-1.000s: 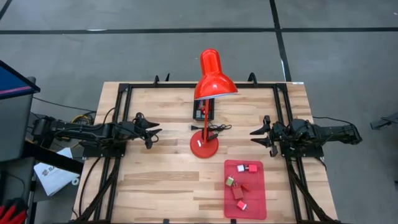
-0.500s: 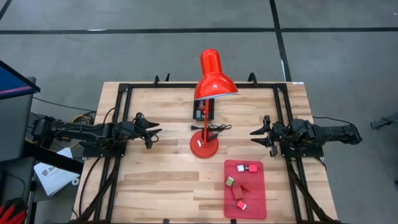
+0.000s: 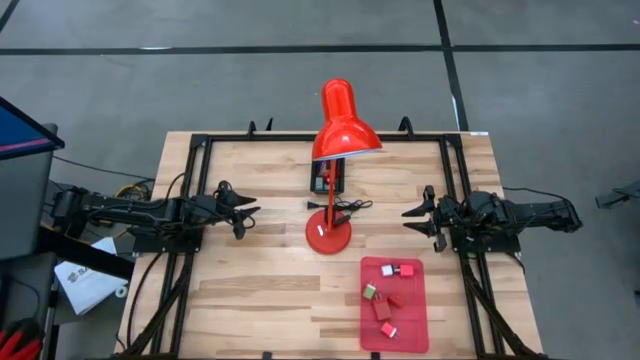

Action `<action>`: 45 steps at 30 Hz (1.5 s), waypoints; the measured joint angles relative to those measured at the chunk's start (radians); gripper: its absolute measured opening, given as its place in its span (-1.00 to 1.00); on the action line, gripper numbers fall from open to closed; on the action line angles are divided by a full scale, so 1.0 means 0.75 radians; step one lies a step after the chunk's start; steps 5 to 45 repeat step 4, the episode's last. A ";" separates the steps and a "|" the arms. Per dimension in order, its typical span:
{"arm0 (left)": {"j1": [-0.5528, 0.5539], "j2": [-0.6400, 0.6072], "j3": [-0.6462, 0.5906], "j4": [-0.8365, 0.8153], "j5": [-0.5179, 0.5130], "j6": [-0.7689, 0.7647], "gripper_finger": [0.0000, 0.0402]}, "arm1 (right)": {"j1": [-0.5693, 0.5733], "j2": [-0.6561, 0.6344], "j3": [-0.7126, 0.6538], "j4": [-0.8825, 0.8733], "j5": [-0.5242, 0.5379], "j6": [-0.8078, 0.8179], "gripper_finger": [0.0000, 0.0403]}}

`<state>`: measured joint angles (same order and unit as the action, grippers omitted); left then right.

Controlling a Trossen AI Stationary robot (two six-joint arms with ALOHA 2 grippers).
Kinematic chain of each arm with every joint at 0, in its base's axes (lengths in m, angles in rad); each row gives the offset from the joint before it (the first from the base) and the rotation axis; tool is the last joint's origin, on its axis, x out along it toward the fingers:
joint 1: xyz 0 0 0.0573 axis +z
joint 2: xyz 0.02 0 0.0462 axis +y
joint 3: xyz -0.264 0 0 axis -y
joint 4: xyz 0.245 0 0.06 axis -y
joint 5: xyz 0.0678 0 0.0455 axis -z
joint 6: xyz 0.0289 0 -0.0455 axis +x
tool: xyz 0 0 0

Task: Pick & Place Office items
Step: Return to Home Position

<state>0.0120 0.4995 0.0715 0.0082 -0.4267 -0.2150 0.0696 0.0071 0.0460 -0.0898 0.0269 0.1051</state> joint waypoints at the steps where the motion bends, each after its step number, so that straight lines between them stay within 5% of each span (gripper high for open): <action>1: 0.000 0.000 0.000 0.000 0.000 0.000 -0.36 | 0.000 0.000 0.000 0.000 0.000 0.000 -0.39; 45: 0.000 0.000 0.000 0.000 0.000 0.000 -0.36 | 0.000 0.000 0.000 0.000 0.000 0.000 -0.39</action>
